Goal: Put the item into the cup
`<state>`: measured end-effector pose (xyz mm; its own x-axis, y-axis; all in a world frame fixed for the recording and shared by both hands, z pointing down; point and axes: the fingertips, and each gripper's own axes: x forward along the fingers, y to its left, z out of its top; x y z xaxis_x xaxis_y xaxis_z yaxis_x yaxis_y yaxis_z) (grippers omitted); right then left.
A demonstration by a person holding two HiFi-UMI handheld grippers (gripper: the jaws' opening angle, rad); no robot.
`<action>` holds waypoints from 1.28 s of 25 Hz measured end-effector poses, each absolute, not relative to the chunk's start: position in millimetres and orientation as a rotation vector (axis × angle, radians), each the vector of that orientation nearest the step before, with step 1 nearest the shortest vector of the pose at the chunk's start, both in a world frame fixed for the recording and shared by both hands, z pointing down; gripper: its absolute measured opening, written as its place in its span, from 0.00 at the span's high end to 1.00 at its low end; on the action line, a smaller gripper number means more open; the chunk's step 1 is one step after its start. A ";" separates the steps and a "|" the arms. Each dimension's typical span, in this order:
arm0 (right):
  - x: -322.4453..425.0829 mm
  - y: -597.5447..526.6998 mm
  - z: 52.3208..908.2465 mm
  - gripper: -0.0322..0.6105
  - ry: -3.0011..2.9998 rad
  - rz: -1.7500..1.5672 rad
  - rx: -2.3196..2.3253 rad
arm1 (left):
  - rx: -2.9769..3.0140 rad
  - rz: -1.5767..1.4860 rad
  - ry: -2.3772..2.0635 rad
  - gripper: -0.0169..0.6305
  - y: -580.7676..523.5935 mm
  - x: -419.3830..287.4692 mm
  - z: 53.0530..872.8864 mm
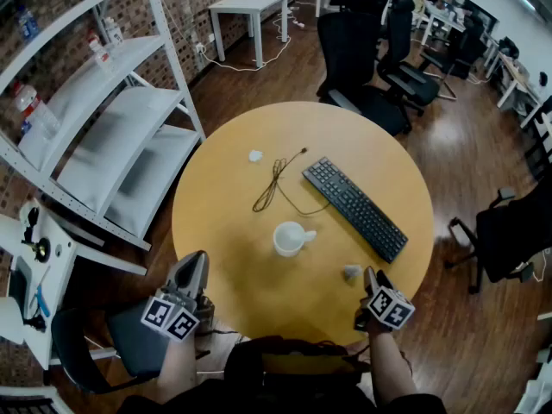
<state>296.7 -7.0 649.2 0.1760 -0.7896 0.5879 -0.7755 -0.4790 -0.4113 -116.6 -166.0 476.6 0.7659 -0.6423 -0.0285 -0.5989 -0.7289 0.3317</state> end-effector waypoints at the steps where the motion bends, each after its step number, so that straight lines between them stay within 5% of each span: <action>1: 294.8 -11.0 656.7 0.65 1.579 -1.247 -2.389 | 2.656 -0.199 -0.961 0.96 -167.0 -118.1 478.1; 18: 281.5 -47.4 726.6 0.57 1.364 -1.433 -2.723 | 2.603 -0.099 -0.996 0.96 -162.1 -134.2 496.4; 24: 278.7 -42.1 726.2 0.73 1.487 -1.456 -2.720 | 2.621 -0.110 -0.964 0.96 -164.3 -119.8 493.8; 32: 283.2 -67.7 671.5 0.75 1.657 -1.240 -2.686 | 2.642 -0.153 -0.900 0.96 -164.9 -103.4 489.1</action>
<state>283.2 -67.7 671.5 0.2666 -0.6720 0.6909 -0.8523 -0.4990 -0.1565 -103.4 -164.9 489.1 0.7930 -0.6092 0.0087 -0.5720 -0.7395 0.3547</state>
